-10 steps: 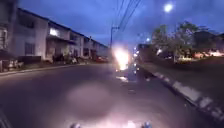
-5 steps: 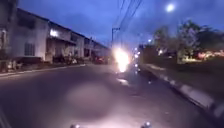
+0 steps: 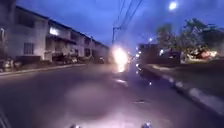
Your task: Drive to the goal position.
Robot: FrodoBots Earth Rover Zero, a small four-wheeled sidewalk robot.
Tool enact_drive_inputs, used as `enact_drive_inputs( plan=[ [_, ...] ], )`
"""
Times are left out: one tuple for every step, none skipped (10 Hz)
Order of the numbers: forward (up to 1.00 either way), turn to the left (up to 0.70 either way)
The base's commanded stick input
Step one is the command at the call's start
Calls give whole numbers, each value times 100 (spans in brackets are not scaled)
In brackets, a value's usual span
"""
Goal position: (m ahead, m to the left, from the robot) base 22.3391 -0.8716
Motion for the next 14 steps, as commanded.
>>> enact_drive_inputs(
  plan=[
    [50, 0],
    [50, 0],
    [50, 0],
    [50, 0],
    [50, 0],
    [50, 0],
    [50, 0],
    [50, 0],
    [50, 0],
    [50, 0],
    [50, 0],
    [50, 0],
    [50, 0],
    [50, 0]
  ],
)
